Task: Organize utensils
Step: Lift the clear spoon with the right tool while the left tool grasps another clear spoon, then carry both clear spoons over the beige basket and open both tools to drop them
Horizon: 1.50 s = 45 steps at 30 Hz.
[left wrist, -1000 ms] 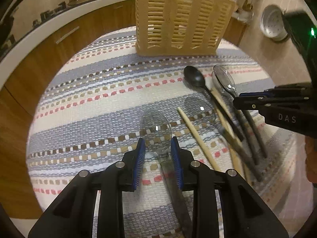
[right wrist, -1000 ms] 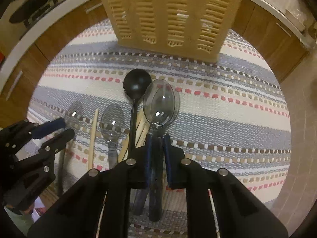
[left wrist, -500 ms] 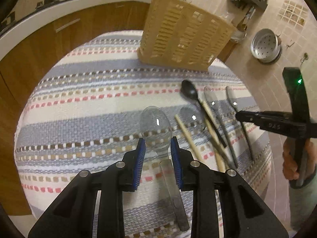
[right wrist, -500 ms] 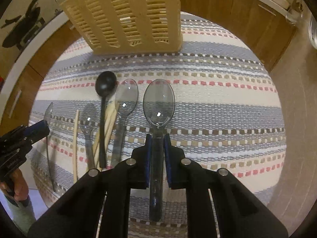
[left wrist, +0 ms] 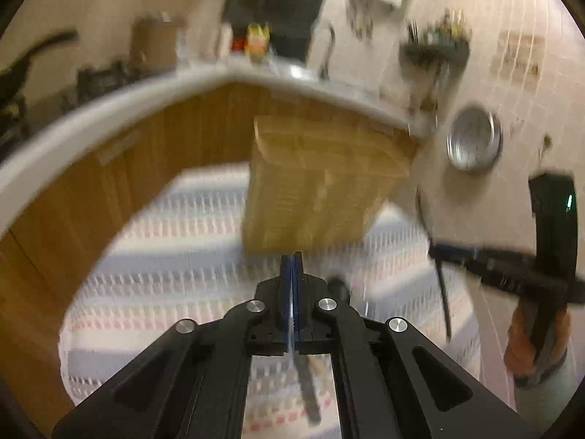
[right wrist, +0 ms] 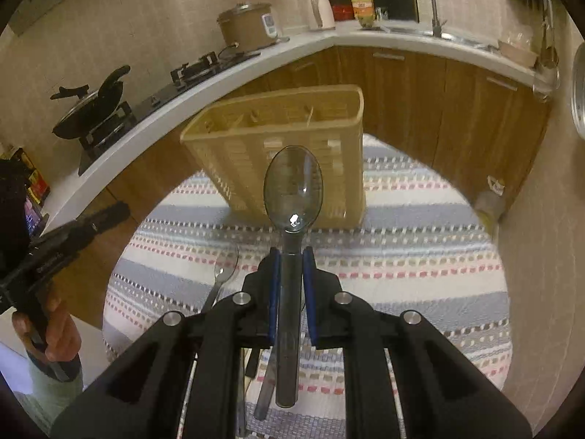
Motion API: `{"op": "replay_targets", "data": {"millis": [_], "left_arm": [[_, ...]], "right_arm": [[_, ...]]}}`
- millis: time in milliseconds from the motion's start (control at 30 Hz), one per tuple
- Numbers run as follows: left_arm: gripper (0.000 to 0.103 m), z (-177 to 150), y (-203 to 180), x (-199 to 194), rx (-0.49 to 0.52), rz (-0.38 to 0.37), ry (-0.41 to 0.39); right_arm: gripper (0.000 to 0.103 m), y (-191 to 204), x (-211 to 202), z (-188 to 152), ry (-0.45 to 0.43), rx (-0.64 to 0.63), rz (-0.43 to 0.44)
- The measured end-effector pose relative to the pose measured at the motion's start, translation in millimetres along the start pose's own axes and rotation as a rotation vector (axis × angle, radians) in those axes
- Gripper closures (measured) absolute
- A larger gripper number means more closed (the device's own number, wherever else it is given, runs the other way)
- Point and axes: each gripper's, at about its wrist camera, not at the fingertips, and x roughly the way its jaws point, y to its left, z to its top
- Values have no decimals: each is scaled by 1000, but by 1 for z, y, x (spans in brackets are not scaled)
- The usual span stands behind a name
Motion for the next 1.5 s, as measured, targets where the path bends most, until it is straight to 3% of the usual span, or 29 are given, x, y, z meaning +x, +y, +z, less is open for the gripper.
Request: {"op": "replay_targets", "data": {"millis": [33, 67, 100, 200, 300, 467, 600, 667, 700, 767, 867, 967, 1100, 1200, 1367, 1500], "left_arm": [[88, -7, 2, 7, -10, 0, 39], [71, -16, 5, 16, -32, 0, 83], [63, -20, 9, 24, -43, -4, 105], [63, -29, 8, 49, -64, -30, 191], [63, -33, -3, 73, -36, -3, 239], [63, -36, -13, 103, 17, 140, 316], [64, -35, -23, 117, 62, 208, 344], [74, -34, -32, 123, 114, 268, 349], [89, -33, -36, 125, 127, 267, 349], [94, -31, -35, 126, 108, 271, 345], [94, -26, -22, 119, 31, 212, 286], [94, -22, -10, 88, -24, 163, 155], [94, 7, -18, 25, -22, 105, -112], [94, 51, -30, -7, -16, 89, -324], [94, 111, -36, -10, -45, 58, -587], [94, 130, -57, 21, -38, 61, -654]], "right_arm": [[92, -5, 6, -5, 20, 13, 2], [92, -7, 10, -8, 34, 22, 7], [92, -8, 16, -15, 51, 32, 15], [92, -8, 27, -27, 90, 35, 11], [92, -7, 30, -34, 101, 26, 10], [92, -12, 36, -36, 110, 36, 8], [92, -15, 43, -36, 120, 32, 12], [92, -15, 46, -37, 132, 29, 2], [92, -14, 48, -37, 139, 27, -5], [92, -13, 49, -37, 132, 22, -12], [92, -13, 44, -36, 106, 27, 0], [92, -11, 29, -30, 46, 26, 26], [92, -2, -7, -5, -111, 4, 73], [92, 4, -31, 26, -243, -1, 97], [92, 6, -48, 84, -467, -11, 80], [92, -2, -33, 113, -582, -55, -33]]}}
